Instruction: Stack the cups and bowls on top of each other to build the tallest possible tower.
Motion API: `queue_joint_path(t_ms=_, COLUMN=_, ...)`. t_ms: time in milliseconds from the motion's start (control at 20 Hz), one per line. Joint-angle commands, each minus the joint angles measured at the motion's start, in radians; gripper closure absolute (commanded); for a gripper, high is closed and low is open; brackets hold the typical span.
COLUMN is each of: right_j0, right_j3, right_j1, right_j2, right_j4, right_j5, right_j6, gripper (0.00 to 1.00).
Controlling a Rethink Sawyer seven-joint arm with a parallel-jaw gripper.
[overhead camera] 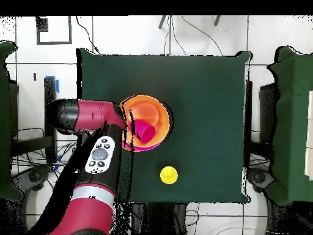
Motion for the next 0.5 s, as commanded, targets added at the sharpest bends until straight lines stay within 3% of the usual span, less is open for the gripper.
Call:
queue_joint_path(t_ms=50, right_j0=-0.005, right_j3=-0.016, right_j1=0.019, right_j2=0.048, right_j4=0.024, right_j5=-0.028, right_j6=0.150, gripper=0.00)
queue_joint_path(t_ms=500, right_j0=-0.011, right_j3=-0.030, right_j1=0.023, right_j2=0.037, right_j4=0.037, right_j5=-0.013, right_j6=0.139, gripper=0.00)
